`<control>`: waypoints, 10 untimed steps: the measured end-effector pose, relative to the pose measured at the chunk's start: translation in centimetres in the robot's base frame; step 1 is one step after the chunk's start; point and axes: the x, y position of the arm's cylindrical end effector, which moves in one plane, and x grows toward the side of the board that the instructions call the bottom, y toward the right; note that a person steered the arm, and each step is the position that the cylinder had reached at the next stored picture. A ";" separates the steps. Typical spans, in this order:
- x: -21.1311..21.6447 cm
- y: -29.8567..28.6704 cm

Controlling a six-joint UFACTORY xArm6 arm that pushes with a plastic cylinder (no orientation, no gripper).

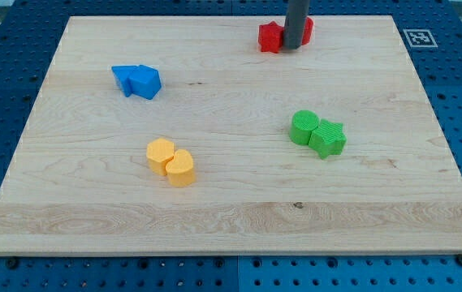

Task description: Move the red circle towards the top right

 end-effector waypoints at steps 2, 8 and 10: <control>-1.4 -4.2; -1.4 5.7; -3.3 8.9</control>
